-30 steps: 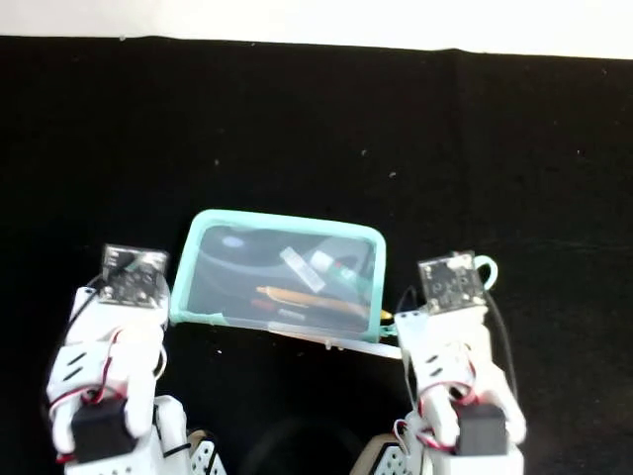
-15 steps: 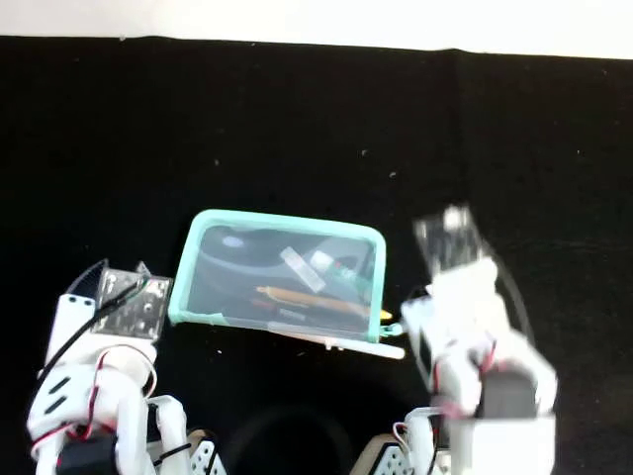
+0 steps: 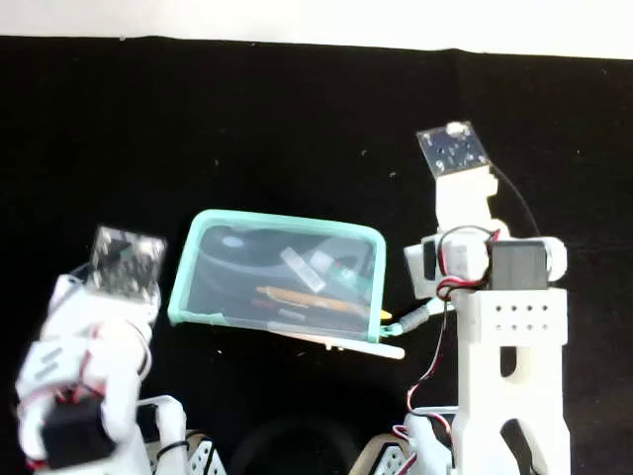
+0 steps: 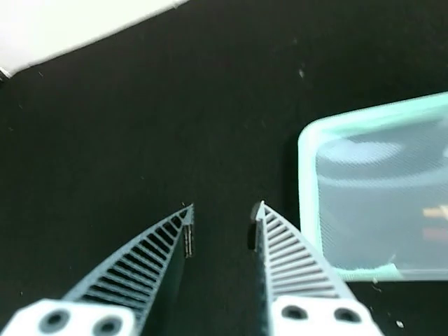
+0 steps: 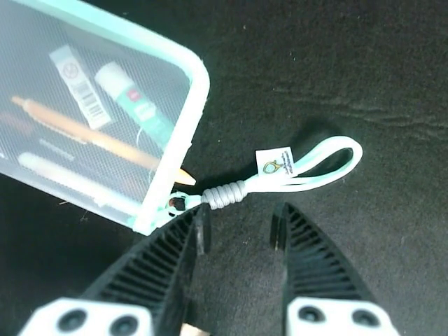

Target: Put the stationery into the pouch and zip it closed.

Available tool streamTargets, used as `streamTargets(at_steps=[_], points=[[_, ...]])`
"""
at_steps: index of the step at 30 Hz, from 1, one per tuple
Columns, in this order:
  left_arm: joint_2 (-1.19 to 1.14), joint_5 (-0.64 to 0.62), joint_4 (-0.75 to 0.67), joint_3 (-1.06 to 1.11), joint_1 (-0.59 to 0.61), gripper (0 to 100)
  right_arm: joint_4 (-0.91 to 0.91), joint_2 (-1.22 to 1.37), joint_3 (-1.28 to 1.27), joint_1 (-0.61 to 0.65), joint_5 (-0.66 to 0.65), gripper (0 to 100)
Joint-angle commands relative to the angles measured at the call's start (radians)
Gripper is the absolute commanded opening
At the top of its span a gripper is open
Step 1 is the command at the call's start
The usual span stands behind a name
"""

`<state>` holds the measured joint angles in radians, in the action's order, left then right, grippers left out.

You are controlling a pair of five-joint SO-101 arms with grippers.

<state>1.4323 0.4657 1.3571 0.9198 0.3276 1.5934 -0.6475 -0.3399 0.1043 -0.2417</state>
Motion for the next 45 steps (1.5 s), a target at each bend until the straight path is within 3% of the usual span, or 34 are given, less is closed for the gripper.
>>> streamTargets(at_steps=[1, 5, 10, 16, 23, 33, 38, 45], points=[[-0.166, 0.003, 0.104, -0.139, -0.088, 16, 0.010, 0.008, 0.038, -0.004, -0.021, 15.8], [-0.335, 0.002, 0.167, -0.197, -0.213, 15, 0.010, 0.015, 0.036, -0.019, -0.020, 15.8], [-0.435, 0.002, 0.161, -0.196, -0.309, 16, -0.001, 0.016, 0.035, -0.168, 0.043, 15.8], [-0.452, 0.002, 0.161, -0.193, -0.412, 21, -0.166, 0.015, -0.139, -0.288, 0.064, 15.8], [-0.453, -0.083, 0.160, -0.199, -0.421, 22, -0.463, 0.015, -0.412, -0.375, 0.141, 15.8], [-0.453, -0.167, 0.115, -0.193, -0.421, 22, -0.708, 0.016, -0.545, -0.414, 0.222, 15.8], [-0.455, -0.167, 0.118, -0.191, -0.420, 22, -0.751, 0.035, -0.550, -0.414, 0.341, 15.8], [-0.455, -0.167, 0.118, -0.191, -0.377, 22, -0.783, 0.305, -0.469, -0.415, 0.359, 15.8]])
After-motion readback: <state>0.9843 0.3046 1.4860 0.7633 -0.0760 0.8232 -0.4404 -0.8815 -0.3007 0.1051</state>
